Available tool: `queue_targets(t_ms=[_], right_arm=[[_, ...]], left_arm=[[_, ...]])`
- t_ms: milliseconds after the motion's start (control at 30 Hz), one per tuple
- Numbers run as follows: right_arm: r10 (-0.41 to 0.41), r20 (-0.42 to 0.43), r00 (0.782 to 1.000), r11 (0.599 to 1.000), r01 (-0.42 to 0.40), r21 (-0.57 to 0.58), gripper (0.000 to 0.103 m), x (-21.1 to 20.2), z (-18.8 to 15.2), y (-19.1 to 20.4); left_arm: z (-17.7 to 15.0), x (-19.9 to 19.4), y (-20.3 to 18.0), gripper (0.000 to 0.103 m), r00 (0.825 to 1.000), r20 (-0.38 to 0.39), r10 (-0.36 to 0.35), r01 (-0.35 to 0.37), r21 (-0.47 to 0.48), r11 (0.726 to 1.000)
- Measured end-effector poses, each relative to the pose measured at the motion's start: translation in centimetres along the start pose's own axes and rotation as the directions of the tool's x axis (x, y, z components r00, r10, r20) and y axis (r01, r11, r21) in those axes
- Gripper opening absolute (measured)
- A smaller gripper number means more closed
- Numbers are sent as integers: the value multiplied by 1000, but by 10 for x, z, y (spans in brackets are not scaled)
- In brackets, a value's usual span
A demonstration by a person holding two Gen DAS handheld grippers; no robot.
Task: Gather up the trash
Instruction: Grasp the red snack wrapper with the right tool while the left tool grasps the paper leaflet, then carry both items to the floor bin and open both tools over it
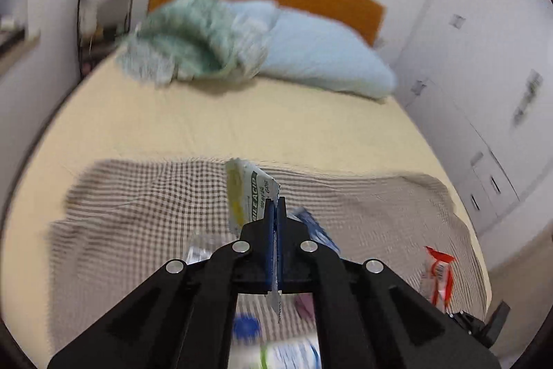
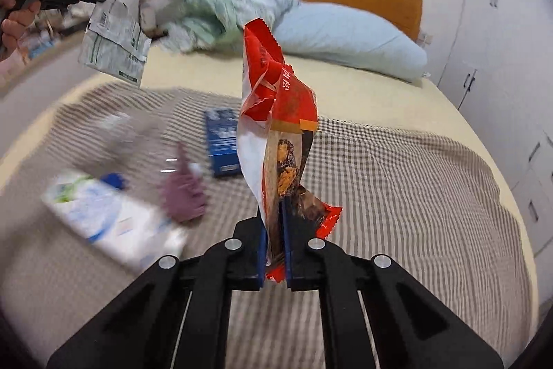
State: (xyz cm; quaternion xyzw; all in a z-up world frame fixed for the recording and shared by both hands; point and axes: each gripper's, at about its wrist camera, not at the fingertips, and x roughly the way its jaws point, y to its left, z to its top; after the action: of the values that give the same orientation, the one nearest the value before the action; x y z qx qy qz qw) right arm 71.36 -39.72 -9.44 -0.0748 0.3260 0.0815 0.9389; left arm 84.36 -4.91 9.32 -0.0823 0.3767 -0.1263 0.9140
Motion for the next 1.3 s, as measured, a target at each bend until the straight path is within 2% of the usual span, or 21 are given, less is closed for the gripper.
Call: queue_targets(t_ms=[67, 133, 233, 367, 467, 600, 633, 700, 733, 767, 800, 867, 900, 967, 1000, 1033, 1133, 1200, 1233, 1300], right_arm=[[6, 14, 1000, 1000, -6, 1, 7, -49, -23, 9], [25, 11, 1000, 1000, -25, 18, 7, -93, -49, 18], [34, 0, 999, 999, -34, 35, 7, -152, -93, 28], [20, -26, 999, 997, -18, 78, 7, -218, -155, 26], [-9, -48, 999, 993, 15, 114, 7, -254, -203, 17], [-52, -87, 995, 974, 69, 214, 7, -295, -277, -5], [-66, -105, 992, 967, 89, 237, 7, -303, -298, -11], [-85, -132, 988, 955, 118, 272, 7, -316, -329, -19], [-93, -155, 984, 945, 136, 298, 7, -320, -348, -24], [-100, -176, 979, 937, 152, 314, 7, -323, -365, -27], [-109, -196, 974, 930, 169, 326, 7, -324, -378, -30], [-108, -249, 962, 913, 195, 358, 7, -317, -409, -37], [-95, -278, 956, 902, 201, 383, 7, -312, -429, -41], [-82, -342, 936, 886, 225, 405, 7, -292, -463, -43], [-71, -360, 930, 880, 229, 416, 7, -282, -473, -43], [-60, -380, 923, 871, 234, 432, 7, -273, -486, -44], [-1, -453, 891, 834, 250, 491, 7, -239, -531, -47], [25, -482, 876, 818, 260, 514, 7, -226, -550, -47], [34, -496, 867, 808, 268, 524, 7, -220, -558, -48], [61, -516, 854, 776, 285, 562, 7, -210, -576, -51]], left_arm=[[-26, -70, -35, 0, 1000, 16, -21, 20, 64, 998], [-57, -115, -60, 0, 999, 16, -38, 36, 110, 993], [-126, -188, -103, 0, 993, -5, -119, 118, 167, 979], [-218, -228, -154, 0, 969, -92, -228, 244, 236, 941], [-295, -231, -198, 0, 931, -186, -315, 359, 299, 884], [-396, -205, -264, 0, 840, -362, -403, 524, 355, 774], [-425, -195, -284, 0, 817, -415, -401, 556, 383, 738], [-469, -178, -311, 0, 793, -478, -377, 582, 415, 699], [-485, -167, -320, 0, 772, -513, -375, 605, 414, 680], [-507, -152, -331, 0, 743, -560, -365, 631, 408, 660], [-529, -136, -342, 0, 721, -600, -347, 649, 410, 640], [-570, -116, -364, 0, 693, -656, -301, 673, 438, 595], [-587, -97, -372, 0, 665, -694, -274, 693, 438, 572], [-619, -58, -386, 0, 633, -746, -208, 704, 441, 556], [-635, -35, -394, 0, 605, -779, -163, 718, 446, 534], [-654, -12, -402, 0, 595, -795, -118, 715, 456, 531], [-695, 35, -422, 0, 543, -840, -24, 739, 464, 488], [-733, 63, -433, 0, 483, -874, 49, 766, 449, 459], [-746, 71, -437, 0, 462, -884, 68, 777, 441, 450], [-765, 94, -448, 0, 361, -930, 74, 828, 356, 433]])
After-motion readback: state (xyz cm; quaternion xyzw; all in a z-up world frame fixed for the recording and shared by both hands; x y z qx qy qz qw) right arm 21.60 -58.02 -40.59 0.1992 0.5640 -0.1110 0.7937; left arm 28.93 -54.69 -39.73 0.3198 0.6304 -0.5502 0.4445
